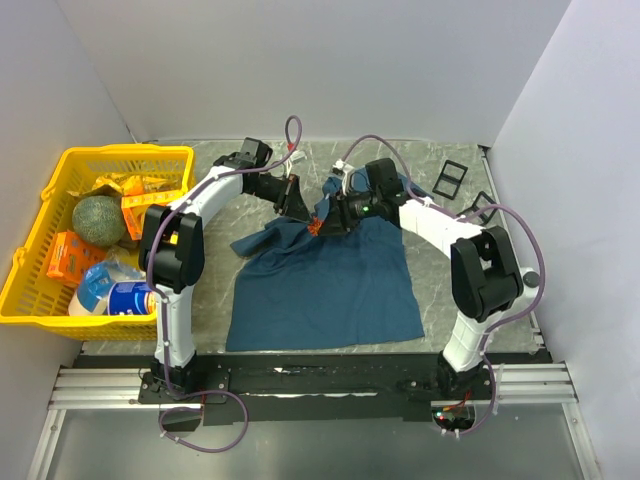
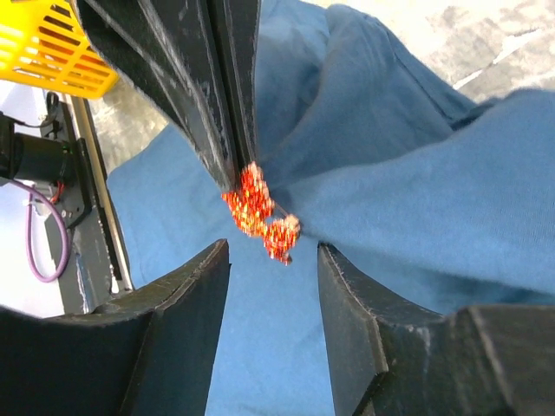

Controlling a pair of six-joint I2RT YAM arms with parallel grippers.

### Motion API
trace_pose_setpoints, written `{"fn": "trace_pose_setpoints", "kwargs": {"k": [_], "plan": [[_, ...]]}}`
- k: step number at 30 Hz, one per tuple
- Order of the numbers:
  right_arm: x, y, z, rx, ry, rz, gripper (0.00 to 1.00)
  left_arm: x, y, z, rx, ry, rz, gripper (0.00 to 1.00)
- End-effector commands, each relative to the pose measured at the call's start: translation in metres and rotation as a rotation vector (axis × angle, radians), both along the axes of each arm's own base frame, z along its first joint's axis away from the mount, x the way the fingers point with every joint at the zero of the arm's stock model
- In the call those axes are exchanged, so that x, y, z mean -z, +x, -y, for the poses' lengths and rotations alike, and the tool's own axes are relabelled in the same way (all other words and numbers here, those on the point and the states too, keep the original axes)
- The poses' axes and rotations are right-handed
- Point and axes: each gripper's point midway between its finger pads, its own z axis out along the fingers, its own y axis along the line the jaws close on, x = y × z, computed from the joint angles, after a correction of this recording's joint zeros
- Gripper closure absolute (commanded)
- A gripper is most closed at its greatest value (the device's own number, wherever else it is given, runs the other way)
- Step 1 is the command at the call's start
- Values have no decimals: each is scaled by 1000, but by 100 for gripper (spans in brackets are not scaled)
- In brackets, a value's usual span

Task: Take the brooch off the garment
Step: Remove the brooch from the clothes.

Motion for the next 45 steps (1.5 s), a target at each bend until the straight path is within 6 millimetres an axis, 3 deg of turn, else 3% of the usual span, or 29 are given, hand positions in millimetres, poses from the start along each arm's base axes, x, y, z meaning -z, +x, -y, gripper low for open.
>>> {"fn": "trace_pose_setpoints", "kwargs": {"k": [1,6,10,14,16,19,22,25,29,31,38,41,45], "plan": [[-15,3,-15,-47,38,20,49,-41,-12,4,51,-84,85,99],[-17,-1,-17,-68,50,16,62,-40,-12,4,52,-82,82,99],[-18,-7,-18,-89,67,5,88,-39,-12,4,50,-79,81,99],[-23,-12,-18,-102,89,5,93,-37,-11,4,45,-73,86,97],[-26,-15,-19,-112,100,8,99,-37,-11,4,42,-71,84,88],[-29,-18,-19,-117,110,7,100,-35,-8,2,30,-54,96,77],[-32,-19,-18,-109,117,3,100,-38,6,-3,-27,-19,140,39],[-34,-21,-18,-98,138,-30,100,-39,26,-11,-107,58,252,22],[-36,-23,-19,-81,157,-68,100,-48,39,-21,-189,131,406,11],[-36,-20,-19,-75,159,-77,100,-41,45,-26,-211,180,489,1],[-35,-14,-15,-57,170,-119,100,-35,32,-36,-210,265,778,4],[-36,-14,-15,-56,173,-122,100,-19,17,-29,-153,281,861,4],[-36,-14,-14,-55,174,-125,100,-20,3,-17,-85,227,987,4]]}}
